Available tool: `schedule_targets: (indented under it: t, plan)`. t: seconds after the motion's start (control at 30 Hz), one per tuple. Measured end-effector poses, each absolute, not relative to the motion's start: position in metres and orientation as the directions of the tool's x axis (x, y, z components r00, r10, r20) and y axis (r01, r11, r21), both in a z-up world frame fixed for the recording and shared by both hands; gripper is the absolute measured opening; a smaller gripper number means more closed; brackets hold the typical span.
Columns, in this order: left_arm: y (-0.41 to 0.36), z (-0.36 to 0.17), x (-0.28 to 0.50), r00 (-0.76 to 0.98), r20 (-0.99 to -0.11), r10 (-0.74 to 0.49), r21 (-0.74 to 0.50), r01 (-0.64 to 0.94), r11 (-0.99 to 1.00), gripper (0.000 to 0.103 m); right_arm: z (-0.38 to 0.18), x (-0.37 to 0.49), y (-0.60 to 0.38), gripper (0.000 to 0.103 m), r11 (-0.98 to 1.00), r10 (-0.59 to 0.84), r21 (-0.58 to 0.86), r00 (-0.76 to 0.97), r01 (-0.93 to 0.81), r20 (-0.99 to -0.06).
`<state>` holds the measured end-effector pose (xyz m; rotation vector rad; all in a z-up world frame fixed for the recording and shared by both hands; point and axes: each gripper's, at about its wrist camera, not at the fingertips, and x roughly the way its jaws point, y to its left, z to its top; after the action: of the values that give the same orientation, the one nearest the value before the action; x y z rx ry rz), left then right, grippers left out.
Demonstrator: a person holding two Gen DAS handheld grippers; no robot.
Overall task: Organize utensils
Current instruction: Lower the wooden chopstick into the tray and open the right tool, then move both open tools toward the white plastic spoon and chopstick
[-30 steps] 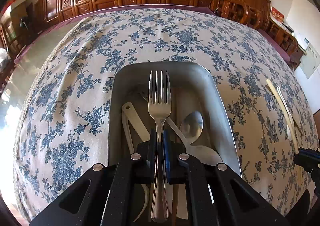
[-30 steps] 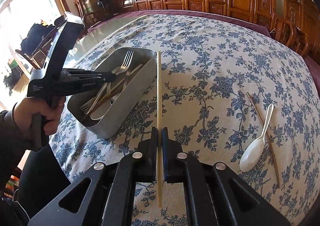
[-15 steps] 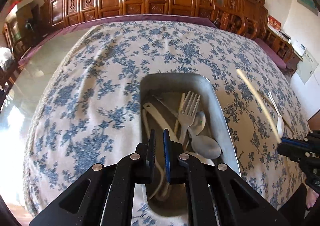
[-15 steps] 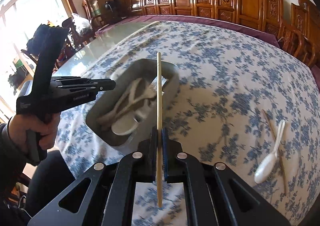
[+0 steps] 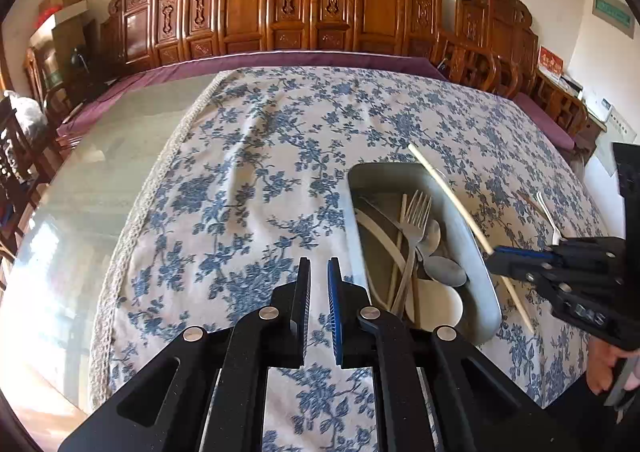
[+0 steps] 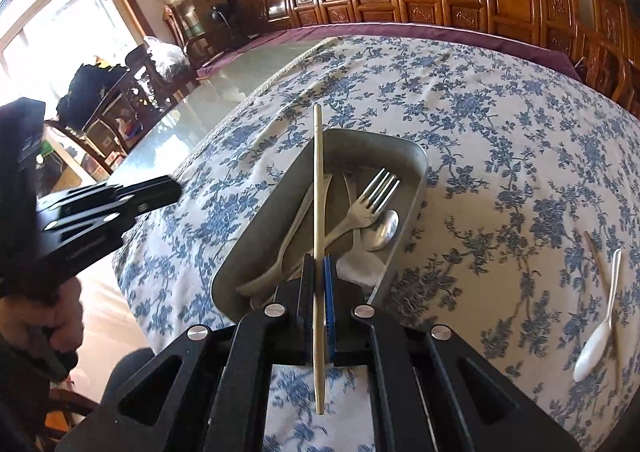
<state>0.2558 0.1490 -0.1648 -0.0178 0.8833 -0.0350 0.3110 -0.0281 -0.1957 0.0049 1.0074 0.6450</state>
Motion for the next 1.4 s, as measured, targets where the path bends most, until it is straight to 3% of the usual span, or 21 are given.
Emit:
schedule_targets:
  t: [0.37, 0.63, 0.83, 1.0, 1.07, 1.23, 1.4]
  plan:
    - [0.167, -0.17, 0.24, 0.629, -0.776, -0.053, -0.069, -0.001, 0.998, 0.008, -0.223, 0.339, -0.001, 0.006, 0.852, 0.469, 0.313, 0.345, -0.42, -0.813]
    - [0.17, -0.167, 0.237, 0.636, -0.769, -0.059, -0.079, -0.002, 0.997, 0.008, -0.24, 0.34, 0.01, 0.006, 0.865, 0.419, 0.258, 0.338, -0.43, -0.843]
    - [0.167, -0.167, 0.237, 0.636, -0.77, -0.054, -0.068, 0.001, 0.998, 0.008, -0.238, 0.339, 0.006, 0.008, 0.836, 0.464, 0.283, 0.33, -0.469, -0.822]
    - [0.159, -0.166, 0.236, 0.642, -0.765, -0.049, -0.052, 0.013, 0.999, 0.02, -0.224, 0.332, -0.01, 0.008, 0.827, 0.482, 0.276, 0.364, -0.49, -0.797]
    - [0.154, -0.166, 0.236, 0.641, -0.766, -0.048, -0.049, 0.017, 0.999, 0.034, -0.215, 0.325, -0.024, 0.008, 0.829, 0.478, 0.26, 0.389, -0.494, -0.787]
    - [0.14, -0.168, 0.238, 0.639, -0.767, -0.05, -0.042, 0.027, 0.999, 0.051, -0.202, 0.312, -0.074, 0.008, 0.847, 0.447, 0.205, 0.449, -0.49, -0.774]
    - [0.114, -0.168, 0.242, 0.638, -0.768, -0.061, -0.04, 0.047, 0.998, 0.06, -0.197, 0.303, -0.138, 0.008, 0.882, 0.384, 0.144, 0.506, -0.449, -0.772]
